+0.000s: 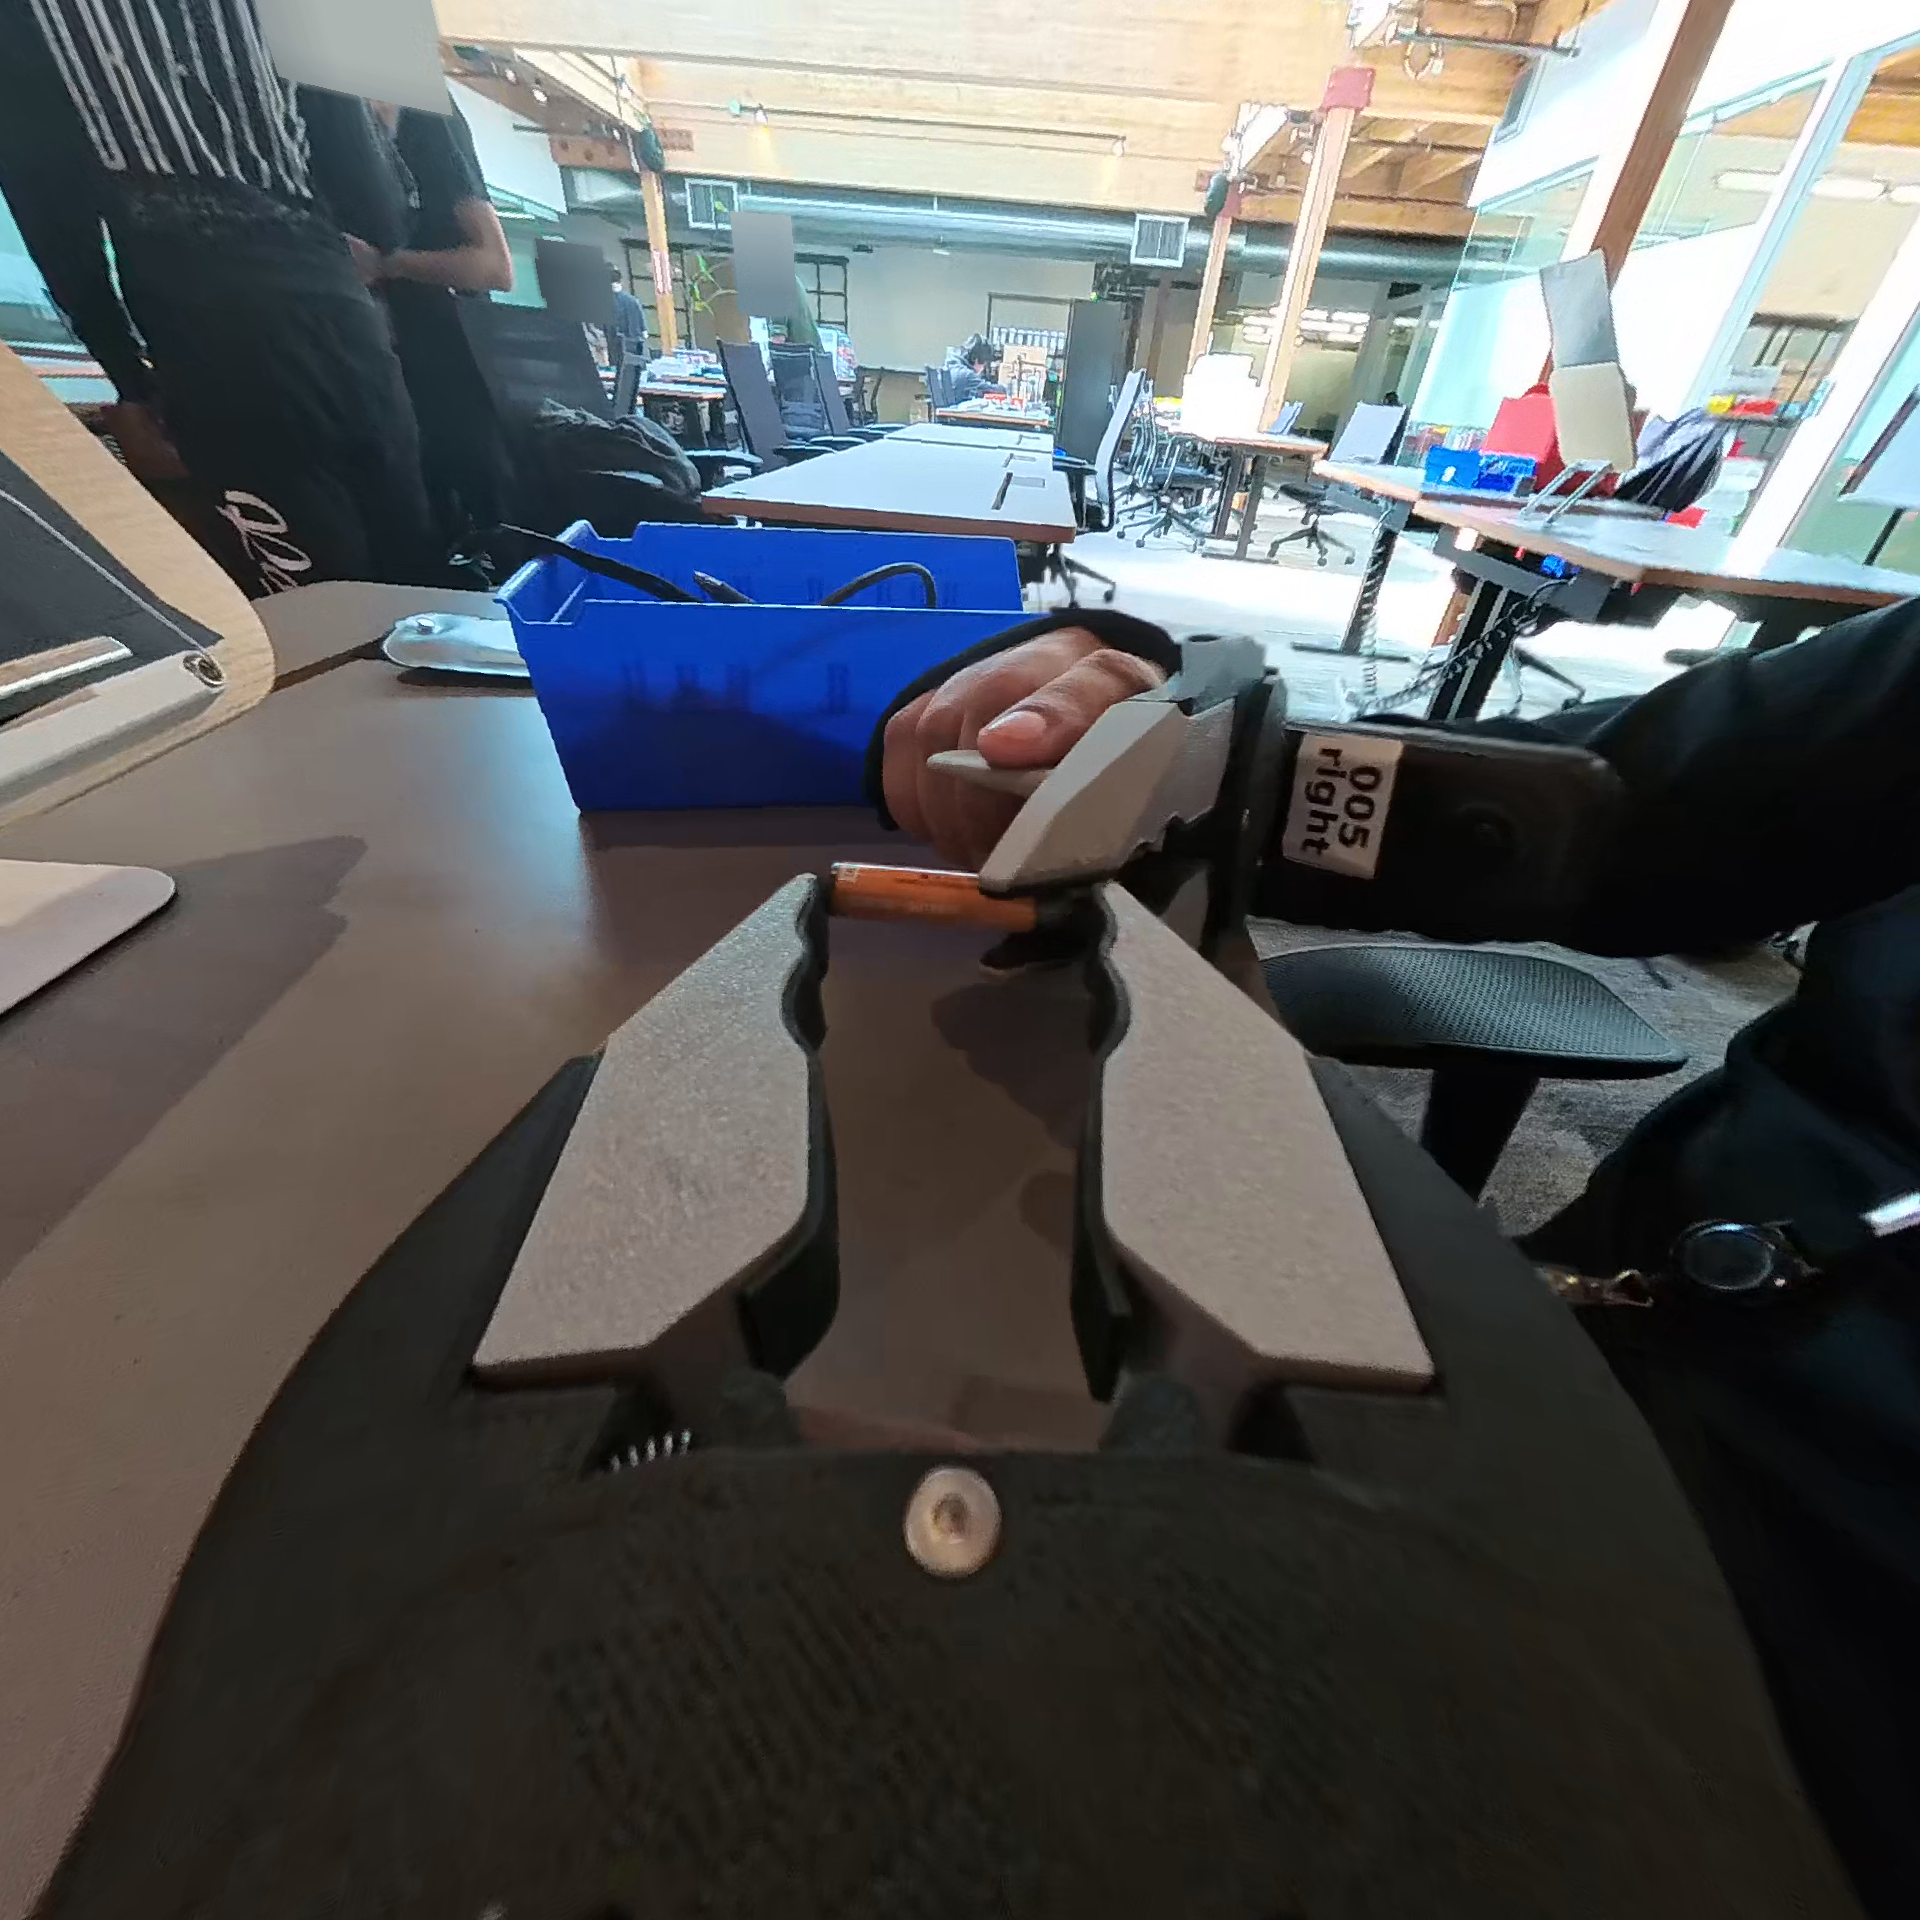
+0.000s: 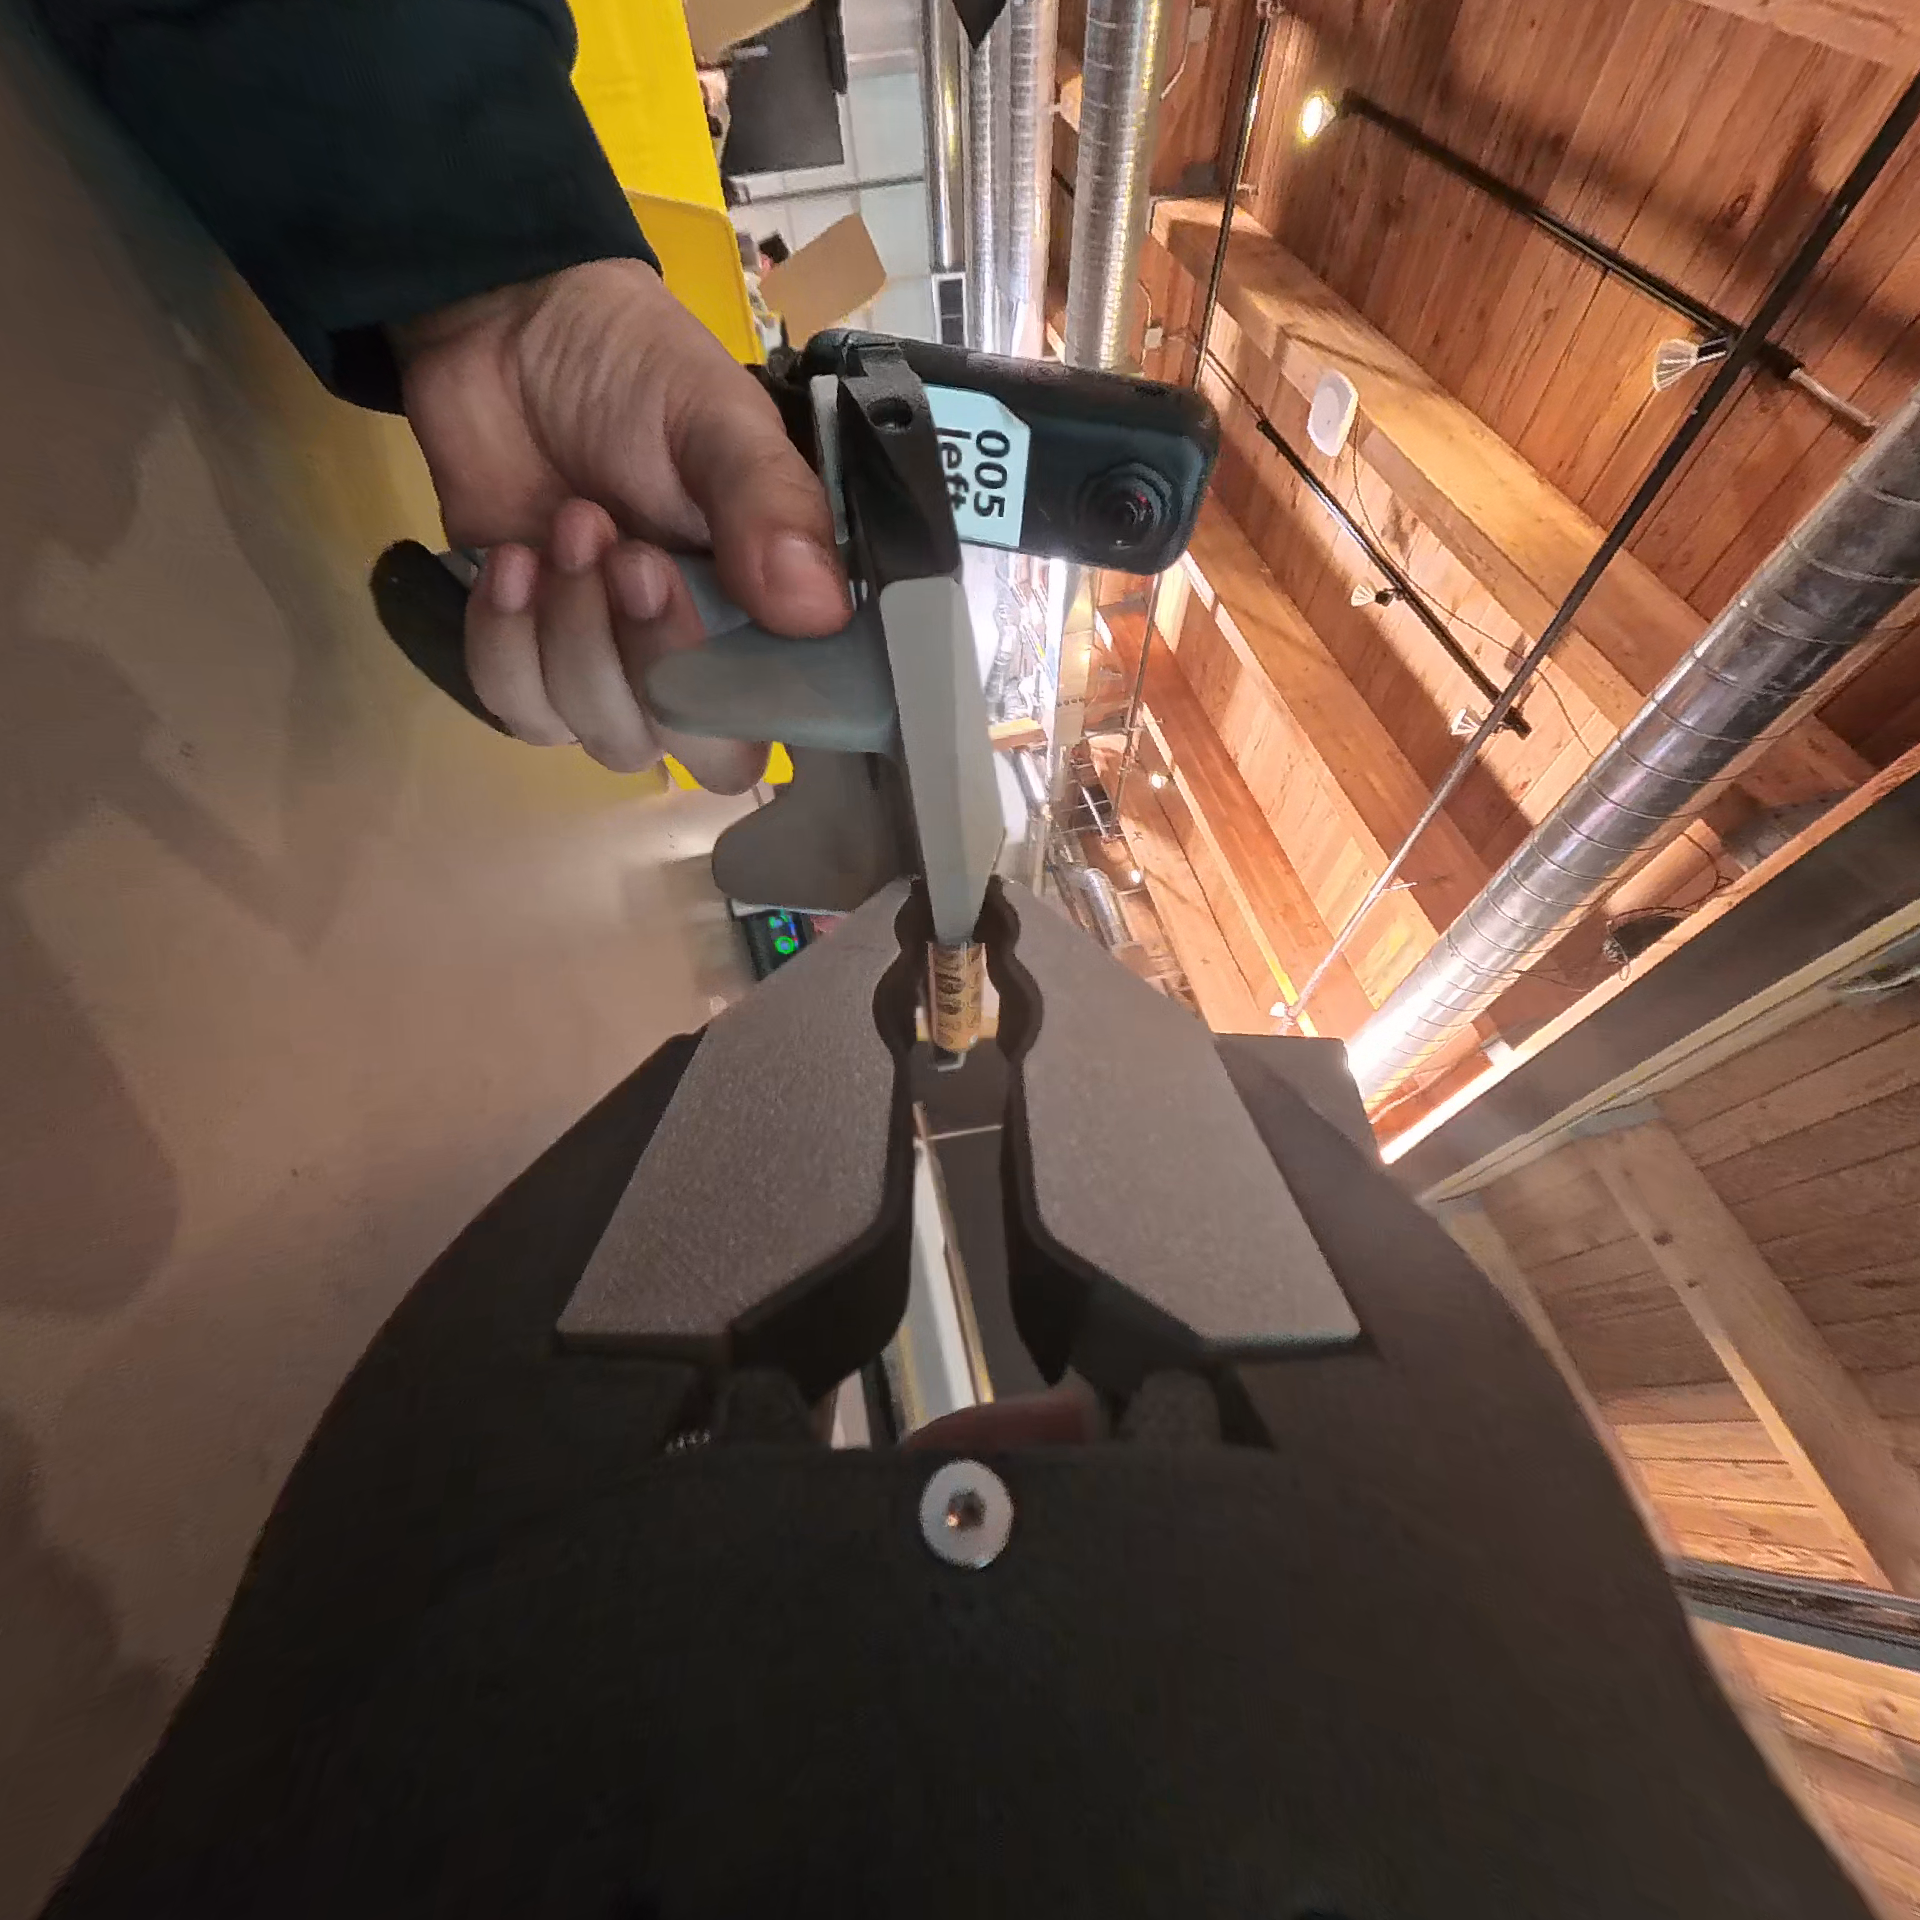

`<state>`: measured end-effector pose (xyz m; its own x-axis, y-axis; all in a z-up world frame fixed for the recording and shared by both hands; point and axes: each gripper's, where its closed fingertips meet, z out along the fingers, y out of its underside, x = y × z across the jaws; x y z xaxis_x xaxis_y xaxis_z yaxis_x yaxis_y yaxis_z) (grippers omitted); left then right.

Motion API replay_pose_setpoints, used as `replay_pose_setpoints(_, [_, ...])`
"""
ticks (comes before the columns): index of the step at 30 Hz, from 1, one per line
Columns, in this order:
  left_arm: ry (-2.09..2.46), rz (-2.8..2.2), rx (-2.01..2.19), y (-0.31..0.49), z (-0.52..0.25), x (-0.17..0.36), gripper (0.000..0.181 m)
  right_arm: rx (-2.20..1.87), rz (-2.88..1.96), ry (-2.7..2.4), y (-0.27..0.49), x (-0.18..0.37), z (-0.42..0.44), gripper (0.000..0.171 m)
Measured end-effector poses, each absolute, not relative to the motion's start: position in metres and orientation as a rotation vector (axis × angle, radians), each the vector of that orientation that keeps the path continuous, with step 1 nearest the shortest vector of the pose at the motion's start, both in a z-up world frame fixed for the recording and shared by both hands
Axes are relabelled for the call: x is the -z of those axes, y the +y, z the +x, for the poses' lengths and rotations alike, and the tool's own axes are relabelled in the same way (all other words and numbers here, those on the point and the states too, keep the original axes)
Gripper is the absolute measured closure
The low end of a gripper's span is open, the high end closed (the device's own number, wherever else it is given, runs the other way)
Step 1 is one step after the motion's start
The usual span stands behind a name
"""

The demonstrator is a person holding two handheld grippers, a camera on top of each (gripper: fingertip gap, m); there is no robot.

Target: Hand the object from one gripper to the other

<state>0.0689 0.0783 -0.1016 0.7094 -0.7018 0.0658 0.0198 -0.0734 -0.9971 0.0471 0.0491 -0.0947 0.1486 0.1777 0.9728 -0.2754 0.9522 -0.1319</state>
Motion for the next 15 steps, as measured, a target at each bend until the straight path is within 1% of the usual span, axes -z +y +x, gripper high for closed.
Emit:
replay_pose_setpoints(3, [0.621,-1.533,0.519,0.082,0.064,0.102,0.136,-0.357,0.010,-1.422,0.054,0.099,0.044,0.162])
replay_pose_setpoints(4, [0.621,-1.524,0.486,0.083,0.062,0.101,0.136,-0.424,-0.053,-1.447,0.054,0.099,0.043,0.159])
replay_pose_setpoints(7, [0.655,-1.529,0.238,0.091,0.049,0.107,0.136,-0.747,-0.307,-1.618,0.059,0.109,0.039,0.142])
replay_pose_setpoints(9, [0.721,-1.551,-0.033,0.098,0.039,0.119,0.136,-0.949,-0.469,-1.746,0.064,0.120,0.039,0.136])
replay_pose_setpoints(11, [0.815,-1.533,-0.306,0.103,0.033,0.127,0.136,-1.059,-0.584,-1.797,0.076,0.124,0.042,0.148])
replay_pose_setpoints(13, [0.880,-1.479,-0.531,0.106,0.030,0.126,0.136,-1.215,-0.659,-1.757,0.085,0.114,0.048,0.156])
replay_pose_setpoints(14, [0.907,-1.447,-0.637,0.107,0.028,0.124,0.136,-1.288,-0.724,-1.722,0.091,0.108,0.048,0.158])
replay_pose_setpoints(15, [0.924,-1.410,-0.724,0.108,0.028,0.121,0.136,-1.351,-0.801,-1.689,0.096,0.104,0.045,0.154])
